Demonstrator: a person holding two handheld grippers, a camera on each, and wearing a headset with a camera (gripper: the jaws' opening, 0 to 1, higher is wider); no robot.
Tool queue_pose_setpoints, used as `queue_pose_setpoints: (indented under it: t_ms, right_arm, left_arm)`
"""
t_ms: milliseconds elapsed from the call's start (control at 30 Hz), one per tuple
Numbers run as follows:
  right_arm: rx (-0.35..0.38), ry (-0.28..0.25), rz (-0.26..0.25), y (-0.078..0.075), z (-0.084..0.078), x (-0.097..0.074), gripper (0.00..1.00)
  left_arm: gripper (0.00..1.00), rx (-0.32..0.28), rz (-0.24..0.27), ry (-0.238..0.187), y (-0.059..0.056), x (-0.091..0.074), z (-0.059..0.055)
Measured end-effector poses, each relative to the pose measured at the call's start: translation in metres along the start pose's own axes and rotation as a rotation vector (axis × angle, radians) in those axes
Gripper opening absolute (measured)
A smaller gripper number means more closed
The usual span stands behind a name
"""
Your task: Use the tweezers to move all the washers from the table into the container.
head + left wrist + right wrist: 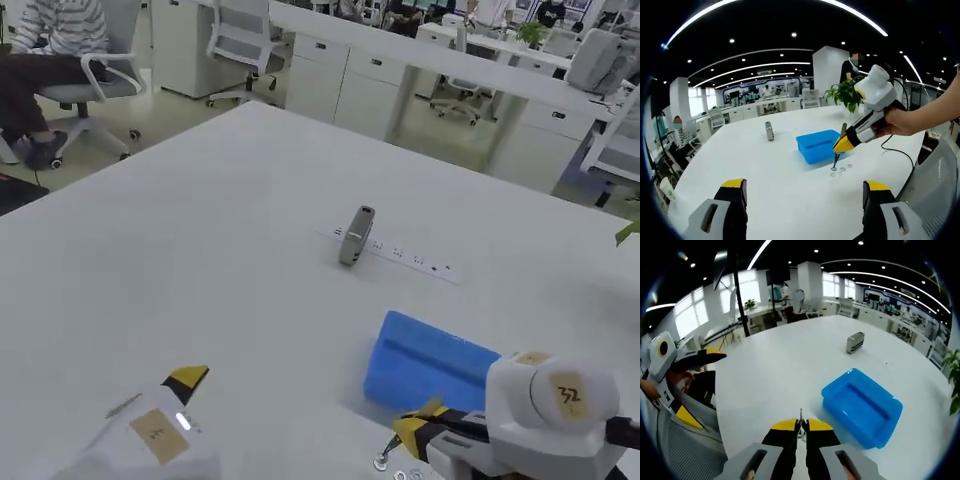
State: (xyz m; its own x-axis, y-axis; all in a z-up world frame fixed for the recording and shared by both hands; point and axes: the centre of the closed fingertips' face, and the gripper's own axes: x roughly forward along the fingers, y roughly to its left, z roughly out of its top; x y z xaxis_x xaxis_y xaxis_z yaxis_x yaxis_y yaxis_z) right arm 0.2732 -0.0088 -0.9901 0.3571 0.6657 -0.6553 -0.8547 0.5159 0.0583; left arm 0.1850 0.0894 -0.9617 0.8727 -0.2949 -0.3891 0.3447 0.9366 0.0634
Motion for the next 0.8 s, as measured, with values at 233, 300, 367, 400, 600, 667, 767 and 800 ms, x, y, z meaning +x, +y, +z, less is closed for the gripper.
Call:
queue_pose_setpoints:
  t_ms: [233, 300, 367, 400, 600, 667, 767, 800]
  right_arm:
    - [-0.011, -0.034, -0.018, -0.008, 0.021, -0.010, 0.01]
    - [-0.022, -0.040, -0.025, -0.012, 0.029, -0.011, 0.01]
    - [-0.034, -0.049, -0.035, -0.017, 0.036, -0.012, 0.01]
    - [-0.039, -0.055, -0.041, -0.019, 0.039, -0.012, 0.01]
    - [-0.066, -0.068, -0.076, -0.037, 0.057, -0.007, 0.01]
    - [-0.068, -0.071, -0.090, -0.044, 0.062, -0.004, 0.01]
    - [-0.077, -0.063, -0.128, -0.057, 0.064, 0.002, 0.01]
    - [-0.079, -0.054, -0.136, -0.060, 0.063, 0.005, 0.01]
  left_arm:
    - [0.99, -0.007, -0.003, -0.002, 0.000, 0.000, 0.000]
    - [0.99, -0.006, -0.003, 0.002, 0.000, 0.000, -0.001]
    - [0.99, -0.005, -0.003, 0.007, 0.000, 0.000, -0.002]
    - [0.99, 0.000, -0.001, 0.008, 0.000, 0.000, -0.002]
    - [0.97, 0.002, 0.001, 0.014, 0.000, 0.000, -0.003]
    - [0.98, 0.002, 0.003, 0.016, 0.001, 0.000, -0.004]
    - [0.98, 0.004, 0.006, 0.018, 0.001, 0.000, -0.004]
    - [0.97, 0.005, 0.008, 0.019, 0.001, 0.000, -0.004]
